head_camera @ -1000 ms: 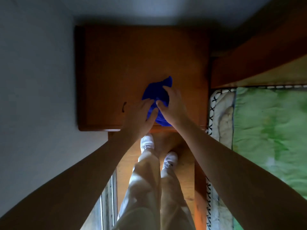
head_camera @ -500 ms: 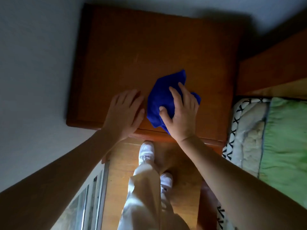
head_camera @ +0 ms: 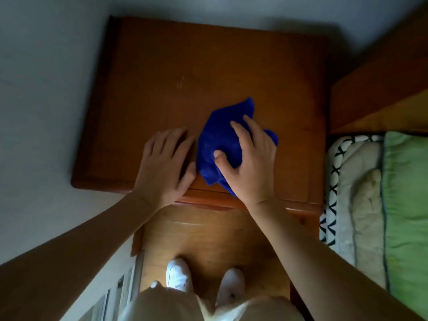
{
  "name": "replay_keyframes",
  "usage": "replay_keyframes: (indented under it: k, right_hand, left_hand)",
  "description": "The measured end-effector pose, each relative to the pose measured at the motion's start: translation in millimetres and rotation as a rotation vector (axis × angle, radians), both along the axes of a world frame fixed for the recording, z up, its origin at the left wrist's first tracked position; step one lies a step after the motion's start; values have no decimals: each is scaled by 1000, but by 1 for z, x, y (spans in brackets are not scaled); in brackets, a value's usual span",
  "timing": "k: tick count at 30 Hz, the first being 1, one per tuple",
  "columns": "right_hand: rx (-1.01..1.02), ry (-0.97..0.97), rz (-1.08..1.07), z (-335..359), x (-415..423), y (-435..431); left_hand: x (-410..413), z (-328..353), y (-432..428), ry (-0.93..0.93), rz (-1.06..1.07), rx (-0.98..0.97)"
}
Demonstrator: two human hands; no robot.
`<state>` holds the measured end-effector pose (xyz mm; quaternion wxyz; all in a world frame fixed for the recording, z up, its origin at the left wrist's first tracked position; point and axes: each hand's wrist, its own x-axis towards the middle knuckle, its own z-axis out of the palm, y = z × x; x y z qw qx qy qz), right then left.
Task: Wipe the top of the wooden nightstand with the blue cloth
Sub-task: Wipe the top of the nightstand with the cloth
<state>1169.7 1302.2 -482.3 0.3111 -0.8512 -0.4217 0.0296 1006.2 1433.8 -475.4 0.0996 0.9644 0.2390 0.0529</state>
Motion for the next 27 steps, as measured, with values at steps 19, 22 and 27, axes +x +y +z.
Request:
replay_keyframes:
  k: [19,22,27]
  right_hand:
    - [4,-151,16,-16,-9,-2]
    - [-13,-206,24,-16,-13,-7]
    - [-27,-442,29,0,-23,-13]
  left_hand:
    - [-6,-24,-1,-214,-17,77]
    - [-7,-25,-1,-204,-34,95]
    - [-10,-15,-8,-173,-18,62]
